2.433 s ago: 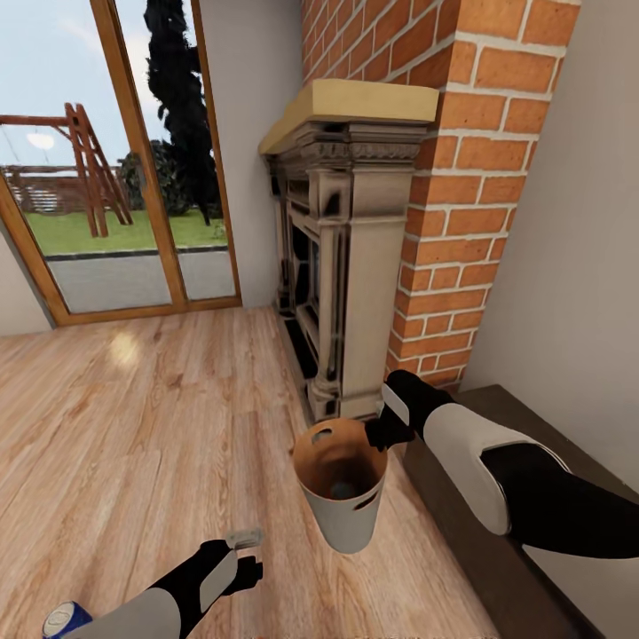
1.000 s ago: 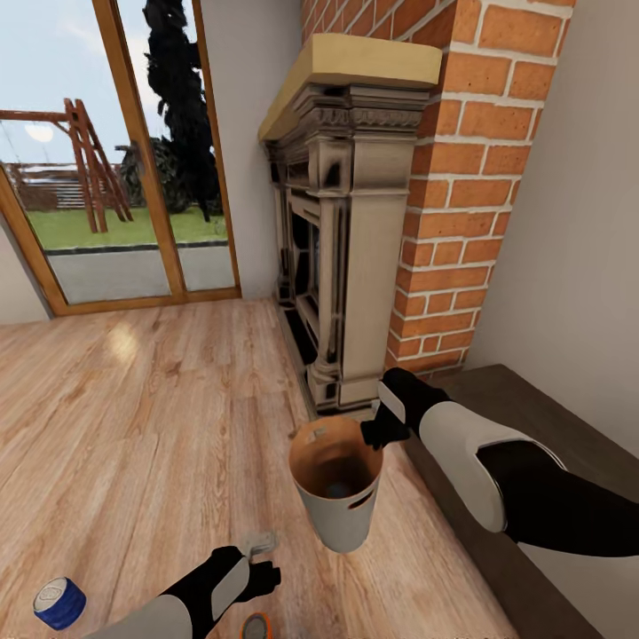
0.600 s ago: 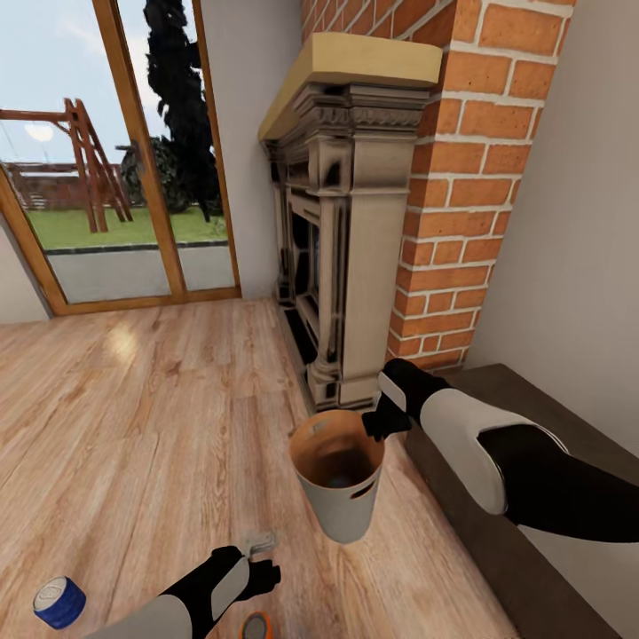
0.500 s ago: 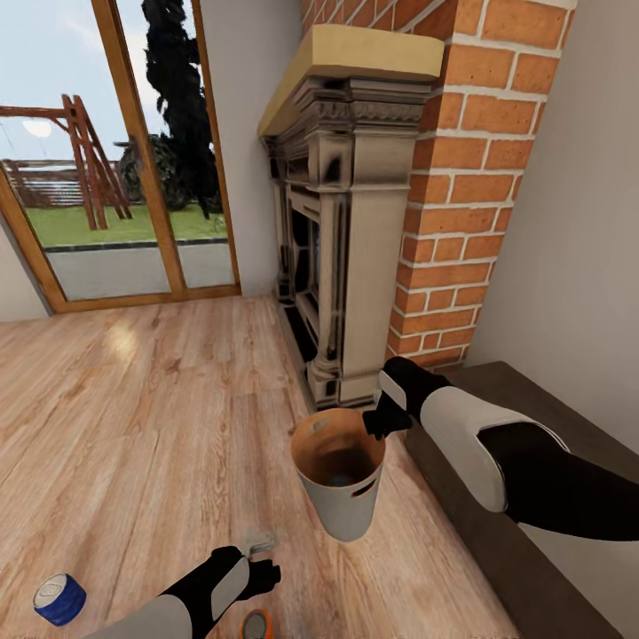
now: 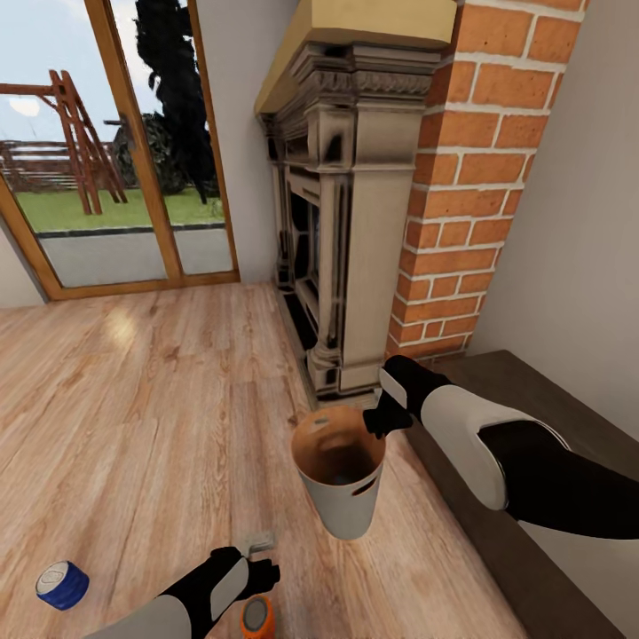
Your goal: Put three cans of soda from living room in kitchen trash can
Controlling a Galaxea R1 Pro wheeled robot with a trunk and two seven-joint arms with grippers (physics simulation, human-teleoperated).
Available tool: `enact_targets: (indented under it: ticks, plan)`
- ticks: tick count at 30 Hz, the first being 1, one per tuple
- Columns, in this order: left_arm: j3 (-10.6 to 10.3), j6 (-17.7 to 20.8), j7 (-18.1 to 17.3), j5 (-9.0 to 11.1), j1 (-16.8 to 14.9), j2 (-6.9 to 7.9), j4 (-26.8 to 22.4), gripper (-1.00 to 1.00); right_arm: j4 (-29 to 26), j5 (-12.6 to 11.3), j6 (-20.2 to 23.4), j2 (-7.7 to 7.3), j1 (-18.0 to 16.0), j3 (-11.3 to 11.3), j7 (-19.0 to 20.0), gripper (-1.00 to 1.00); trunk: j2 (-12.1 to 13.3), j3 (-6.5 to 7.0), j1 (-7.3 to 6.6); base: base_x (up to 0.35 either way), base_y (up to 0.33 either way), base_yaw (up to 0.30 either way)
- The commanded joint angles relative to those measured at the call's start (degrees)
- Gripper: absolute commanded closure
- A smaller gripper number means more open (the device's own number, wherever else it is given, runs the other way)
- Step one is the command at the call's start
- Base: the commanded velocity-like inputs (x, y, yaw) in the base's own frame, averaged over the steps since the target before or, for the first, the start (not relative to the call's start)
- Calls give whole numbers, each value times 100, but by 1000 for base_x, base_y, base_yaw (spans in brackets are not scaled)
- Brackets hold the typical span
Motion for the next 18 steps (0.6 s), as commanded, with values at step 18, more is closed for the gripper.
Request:
enact_targets:
  ticks: [18]
  plan:
    - [6, -341, 2, -13, 0, 30, 0, -100, 0, -133, 0, -11, -3, -120, 28, 100, -11, -177, 20, 0, 0, 0]
